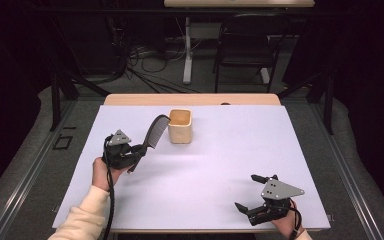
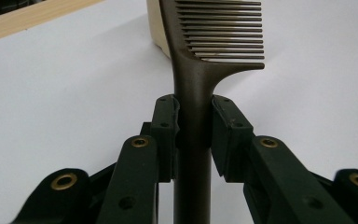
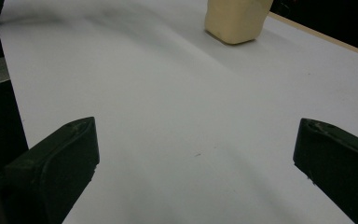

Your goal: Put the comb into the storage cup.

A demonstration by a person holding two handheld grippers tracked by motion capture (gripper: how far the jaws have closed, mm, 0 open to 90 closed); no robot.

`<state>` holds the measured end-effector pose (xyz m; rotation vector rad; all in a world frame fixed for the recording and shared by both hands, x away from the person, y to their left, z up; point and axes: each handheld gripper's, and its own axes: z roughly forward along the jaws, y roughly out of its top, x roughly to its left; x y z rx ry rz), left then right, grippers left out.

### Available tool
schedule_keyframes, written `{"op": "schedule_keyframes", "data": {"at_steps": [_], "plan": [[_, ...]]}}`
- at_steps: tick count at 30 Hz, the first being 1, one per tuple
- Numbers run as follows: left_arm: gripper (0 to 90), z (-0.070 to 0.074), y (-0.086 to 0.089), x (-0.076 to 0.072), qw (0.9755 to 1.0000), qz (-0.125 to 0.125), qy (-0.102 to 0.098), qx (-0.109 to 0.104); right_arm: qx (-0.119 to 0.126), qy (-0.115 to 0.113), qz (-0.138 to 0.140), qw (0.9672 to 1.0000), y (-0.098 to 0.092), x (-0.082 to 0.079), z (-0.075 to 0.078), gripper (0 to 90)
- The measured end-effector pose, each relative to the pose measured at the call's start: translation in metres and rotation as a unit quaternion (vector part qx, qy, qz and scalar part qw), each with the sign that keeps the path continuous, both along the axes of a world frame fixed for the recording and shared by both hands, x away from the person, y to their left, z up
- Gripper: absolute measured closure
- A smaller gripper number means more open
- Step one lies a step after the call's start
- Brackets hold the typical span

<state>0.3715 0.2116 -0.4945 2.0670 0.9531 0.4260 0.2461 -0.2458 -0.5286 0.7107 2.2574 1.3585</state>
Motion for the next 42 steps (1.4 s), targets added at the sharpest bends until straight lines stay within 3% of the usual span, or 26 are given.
{"op": "schedule_keyframes", "data": {"at_steps": [33, 42], "plan": [[72.4, 0.003, 0.001, 0.021, 0.9979, 0.041, -0.035, -0.034, 0.0, 0.002, -0.003, 1.0, 0.0, 0.0, 0.0, 0.0], [72.4, 0.006, 0.0, 0.027, 0.9978, 0.042, -0.04, -0.031, 0.0, 0.002, -0.003, 1.0, 0.0, 0.001, 0.0, 0.0]]}}
